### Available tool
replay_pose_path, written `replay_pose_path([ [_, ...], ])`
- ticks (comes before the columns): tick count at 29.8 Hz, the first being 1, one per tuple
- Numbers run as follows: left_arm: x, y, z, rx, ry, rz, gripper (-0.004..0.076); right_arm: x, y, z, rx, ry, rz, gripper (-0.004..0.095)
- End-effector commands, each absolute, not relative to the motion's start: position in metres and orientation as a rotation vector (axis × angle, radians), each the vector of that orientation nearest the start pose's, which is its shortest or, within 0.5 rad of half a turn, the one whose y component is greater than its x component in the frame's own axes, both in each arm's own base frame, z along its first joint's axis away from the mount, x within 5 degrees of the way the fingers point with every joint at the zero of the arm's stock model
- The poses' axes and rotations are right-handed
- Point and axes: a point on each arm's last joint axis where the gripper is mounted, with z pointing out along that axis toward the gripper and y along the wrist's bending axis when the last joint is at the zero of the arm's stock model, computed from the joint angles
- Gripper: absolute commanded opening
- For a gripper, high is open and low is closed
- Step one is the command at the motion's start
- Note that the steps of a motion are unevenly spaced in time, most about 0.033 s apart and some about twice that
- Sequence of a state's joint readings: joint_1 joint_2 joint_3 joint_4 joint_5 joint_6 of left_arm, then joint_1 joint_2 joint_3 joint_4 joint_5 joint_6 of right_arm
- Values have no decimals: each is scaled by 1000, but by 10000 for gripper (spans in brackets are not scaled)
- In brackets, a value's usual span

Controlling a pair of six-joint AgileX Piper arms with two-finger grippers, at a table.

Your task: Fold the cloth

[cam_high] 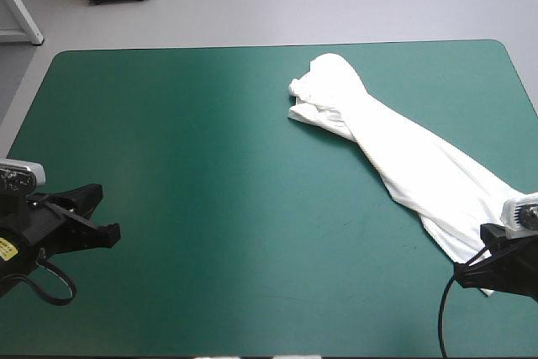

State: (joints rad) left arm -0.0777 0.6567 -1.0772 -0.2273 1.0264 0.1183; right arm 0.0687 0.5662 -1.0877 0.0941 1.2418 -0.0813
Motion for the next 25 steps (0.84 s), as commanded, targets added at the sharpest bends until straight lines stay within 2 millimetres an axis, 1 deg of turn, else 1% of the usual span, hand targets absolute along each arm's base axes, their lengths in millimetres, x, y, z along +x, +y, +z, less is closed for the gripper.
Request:
replay_pose_path([
  [1, 88, -25, 439, 175, 1951, -262, -22, 53, 12, 425, -173, 2114, 110, -17],
  [7, 89, -24, 440, 172, 1936, -261, -22, 54, 12, 425, -145, 2120, 126, -16],
  [11, 94, -25, 436, 177, 1983, -264, -22, 65, 12, 424, -119, 2156, 131, 3],
  [15, 115, -27, 429, 173, 2053, -273, -22, 87, 13, 427, -158, 2196, 108, 66],
  [17, 129, -29, 425, 163, 2078, -294, -22, 103, 14, 433, -206, 2191, 79, 113],
  [21, 145, -30, 420, 154, 2103, -300, -22, 131, 16, 456, -185, 2128, 84, 256],
  [24, 157, -31, 417, 184, 2104, -274, -22, 159, 16, 466, -164, 2152, 56, 362],
  [25, 162, -31, 415, 210, 2114, -259, -22, 169, 15, 465, -154, 2175, 44, 387],
])
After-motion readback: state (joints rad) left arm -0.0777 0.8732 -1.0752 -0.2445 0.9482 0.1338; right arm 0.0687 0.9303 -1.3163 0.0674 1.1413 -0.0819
